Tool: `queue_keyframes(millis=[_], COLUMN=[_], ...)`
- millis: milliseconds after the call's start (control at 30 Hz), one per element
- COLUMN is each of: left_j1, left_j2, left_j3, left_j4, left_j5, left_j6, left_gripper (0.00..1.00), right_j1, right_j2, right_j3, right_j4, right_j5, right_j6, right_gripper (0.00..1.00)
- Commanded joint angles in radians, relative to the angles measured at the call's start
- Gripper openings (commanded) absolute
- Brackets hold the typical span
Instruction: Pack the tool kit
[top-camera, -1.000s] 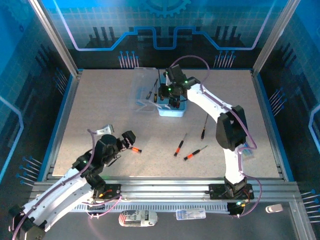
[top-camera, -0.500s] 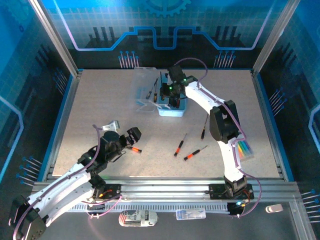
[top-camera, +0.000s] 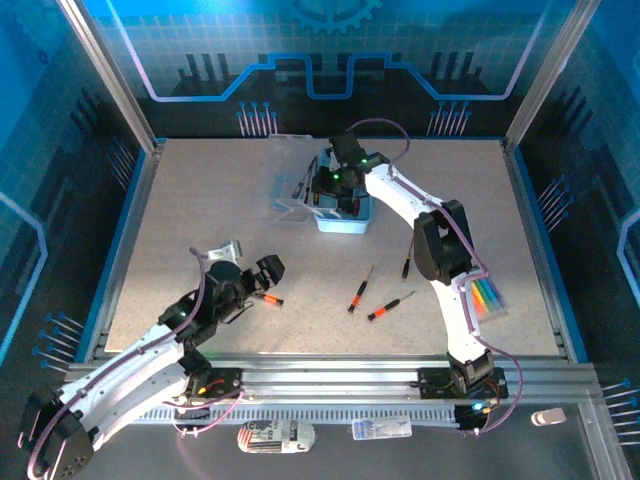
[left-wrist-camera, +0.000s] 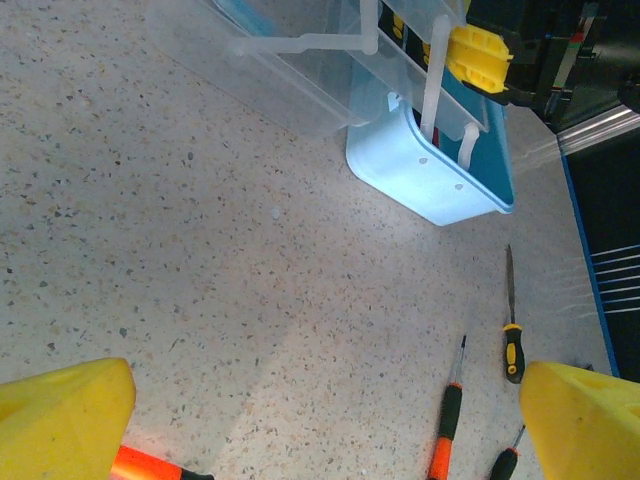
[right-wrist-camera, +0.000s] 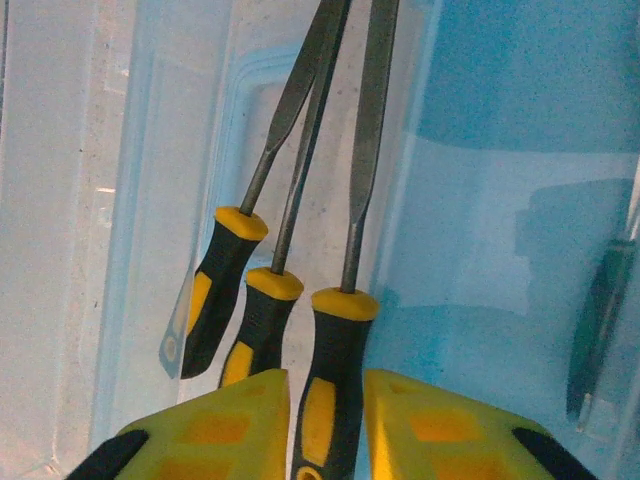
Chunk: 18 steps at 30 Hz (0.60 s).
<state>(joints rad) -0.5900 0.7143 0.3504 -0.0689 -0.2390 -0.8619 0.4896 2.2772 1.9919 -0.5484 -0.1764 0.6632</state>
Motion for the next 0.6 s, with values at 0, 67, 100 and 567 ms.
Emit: queue_keyframes(millis=[0, 67, 100, 567], left_j1=[0.008, 0.008, 0.008, 0.009], left_j2=[-0.002, -0.007, -0.007, 0.069], left_j3=[0.018, 0.019, 0.018, 0.114], left_j4=[-0.008, -0.014, -0.013, -0.03], left_j5=[-0.008, -0.005, -0.005, 0.02], left_j6=[0.019, 0.021, 0.025, 0.132], left_gripper=[0.99, 0.99, 0.99, 0.99], right_j1=[-0.002, -0.002, -0.002, -0.024], right_j2=[0.012, 0.009, 0.007, -0.32], right_j3=[0.008, 0.012, 0.012, -0.216], right_j4=[-0.029, -0.03, -0.03, 0.0], right_j5=[0.01, 0.009, 0.009, 0.109], right_j6=[0.023, 0.018, 0.017, -0.065], right_gripper=[0.3, 0.31, 0.31, 0.34])
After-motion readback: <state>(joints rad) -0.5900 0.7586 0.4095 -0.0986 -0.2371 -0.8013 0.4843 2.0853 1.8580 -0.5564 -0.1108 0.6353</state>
